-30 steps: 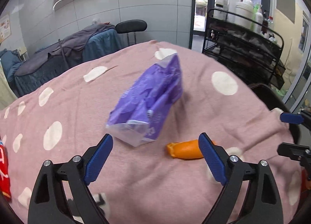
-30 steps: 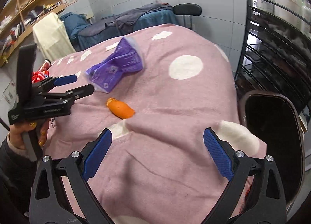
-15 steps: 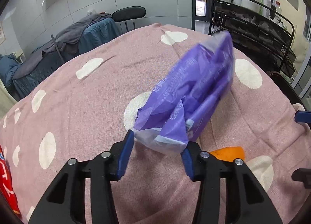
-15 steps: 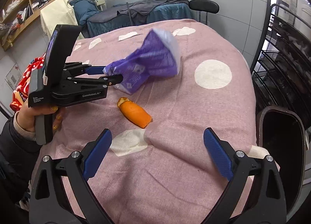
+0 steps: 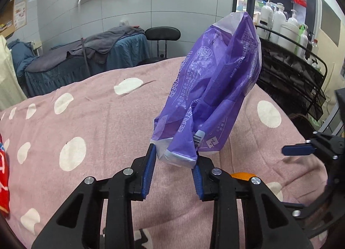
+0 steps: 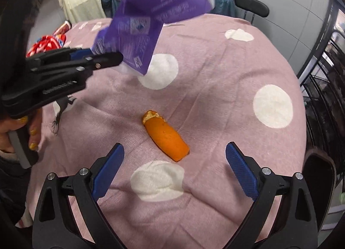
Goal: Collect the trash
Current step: 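Grasp the orange peel with the right tool while the left tool holds the purple bag, then carry the orange peel over the bin and open the right tool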
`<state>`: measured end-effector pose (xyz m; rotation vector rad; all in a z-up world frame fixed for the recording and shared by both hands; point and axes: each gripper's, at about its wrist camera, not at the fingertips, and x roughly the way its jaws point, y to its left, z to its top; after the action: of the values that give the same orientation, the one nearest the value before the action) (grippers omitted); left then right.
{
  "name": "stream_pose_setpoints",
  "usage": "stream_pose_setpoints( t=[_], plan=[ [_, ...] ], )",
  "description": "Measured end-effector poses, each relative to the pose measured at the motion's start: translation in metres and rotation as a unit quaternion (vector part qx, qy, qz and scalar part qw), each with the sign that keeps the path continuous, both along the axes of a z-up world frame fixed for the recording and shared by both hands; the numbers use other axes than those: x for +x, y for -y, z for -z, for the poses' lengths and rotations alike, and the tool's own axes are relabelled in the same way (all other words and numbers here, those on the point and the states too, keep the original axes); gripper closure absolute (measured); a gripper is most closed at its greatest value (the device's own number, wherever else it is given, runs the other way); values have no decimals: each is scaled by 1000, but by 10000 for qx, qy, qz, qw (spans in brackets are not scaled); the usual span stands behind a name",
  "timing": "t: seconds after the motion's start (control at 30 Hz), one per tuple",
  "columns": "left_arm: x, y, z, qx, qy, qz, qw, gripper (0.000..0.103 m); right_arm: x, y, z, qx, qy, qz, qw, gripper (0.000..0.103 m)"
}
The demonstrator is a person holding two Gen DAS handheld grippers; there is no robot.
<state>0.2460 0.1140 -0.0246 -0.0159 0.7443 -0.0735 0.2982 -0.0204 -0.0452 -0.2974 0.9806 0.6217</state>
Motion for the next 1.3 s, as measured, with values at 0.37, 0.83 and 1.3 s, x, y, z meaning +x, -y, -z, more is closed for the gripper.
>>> stream_pose_setpoints(
  t=[0.37,0.83,1.3],
  plan=[
    [-10,-11,-2,-228,45,-130,9996,71,19,-54,36,-1168,-382,-724,9898,25],
    [-36,-20,-6,-373,157,-293,9987,71,15,-60,35,-906,-440,-666,9927,79],
    [-49,11,-12,-517,220,-242,9981,71,-23,18,-24,250,274,122,9992,80]
  ],
)
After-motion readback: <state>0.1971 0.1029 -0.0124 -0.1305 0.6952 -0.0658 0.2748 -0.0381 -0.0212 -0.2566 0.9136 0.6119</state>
